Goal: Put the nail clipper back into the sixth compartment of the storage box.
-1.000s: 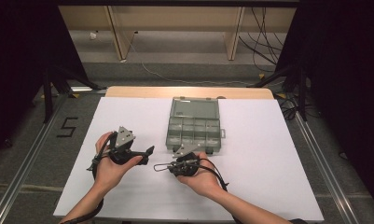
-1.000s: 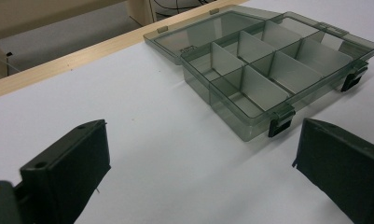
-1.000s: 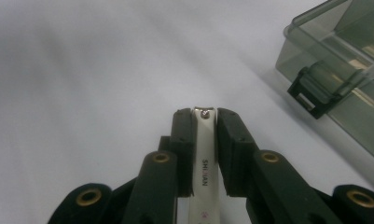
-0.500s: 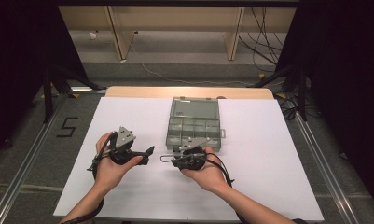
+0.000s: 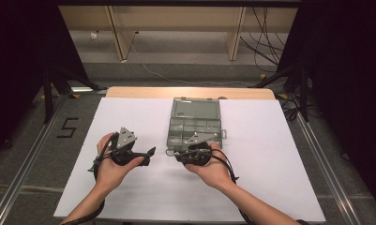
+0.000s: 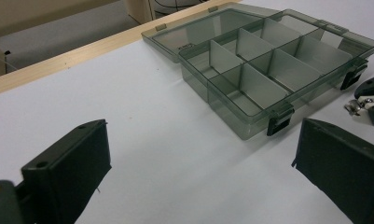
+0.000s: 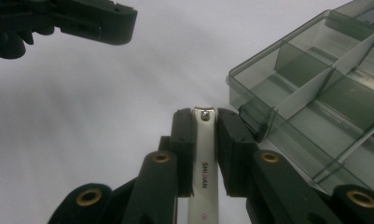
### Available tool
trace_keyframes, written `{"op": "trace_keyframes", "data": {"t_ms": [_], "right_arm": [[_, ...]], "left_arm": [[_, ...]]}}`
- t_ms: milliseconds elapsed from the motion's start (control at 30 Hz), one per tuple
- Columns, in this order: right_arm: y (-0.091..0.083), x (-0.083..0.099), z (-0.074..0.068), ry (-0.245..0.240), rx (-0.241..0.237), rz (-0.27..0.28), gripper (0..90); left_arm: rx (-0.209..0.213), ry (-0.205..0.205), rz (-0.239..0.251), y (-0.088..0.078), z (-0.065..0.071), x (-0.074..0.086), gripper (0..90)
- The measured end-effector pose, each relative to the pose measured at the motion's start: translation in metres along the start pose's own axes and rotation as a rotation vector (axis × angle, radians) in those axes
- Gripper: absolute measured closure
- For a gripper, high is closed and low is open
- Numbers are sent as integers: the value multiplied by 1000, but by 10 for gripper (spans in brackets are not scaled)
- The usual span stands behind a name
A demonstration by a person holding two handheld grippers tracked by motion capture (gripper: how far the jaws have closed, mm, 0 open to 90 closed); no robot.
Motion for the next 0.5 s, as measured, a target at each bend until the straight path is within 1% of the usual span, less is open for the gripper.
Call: {"op": "trace_keyframes", "data": {"t_ms": [67,167,200,300,333,367,400,433,500], "right_arm": [[-1,-2,1,8,4,6,777],[-3,-6,5,2,13,21,777],[-3,-8,5,9,5,28,777],[-5,-12,9,12,10,35,777],[-5,-14,11,4,24,43,777],[-5,-15,11,13,16,50,777],[-6,-17,12,18,26,53,777],[-7,-19,14,11,23,54,777],[-7,-21,16,1,31,67,777]], "left_arm": [[3,4,-1,0,0,0,26],[2,4,-2,0,0,0,26],[4,4,-2,1,0,0,26],[2,-1,-3,1,1,0,26],[3,-1,-3,1,1,0,27],[5,2,-6,1,1,0,27],[4,4,-7,1,1,0,27],[4,4,-7,1,1,0,27],[6,-2,-4,2,2,0,27]]}}
Point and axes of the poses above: each handheld gripper's, and its own axes: y roughly forward along the jaws, x roughly out of its underside, z roughly to its right, the point moved 2 cm from there along y, roughly forward along the jaws, and after that the axes turned 7 degrees about z, right-handed, at the moved point
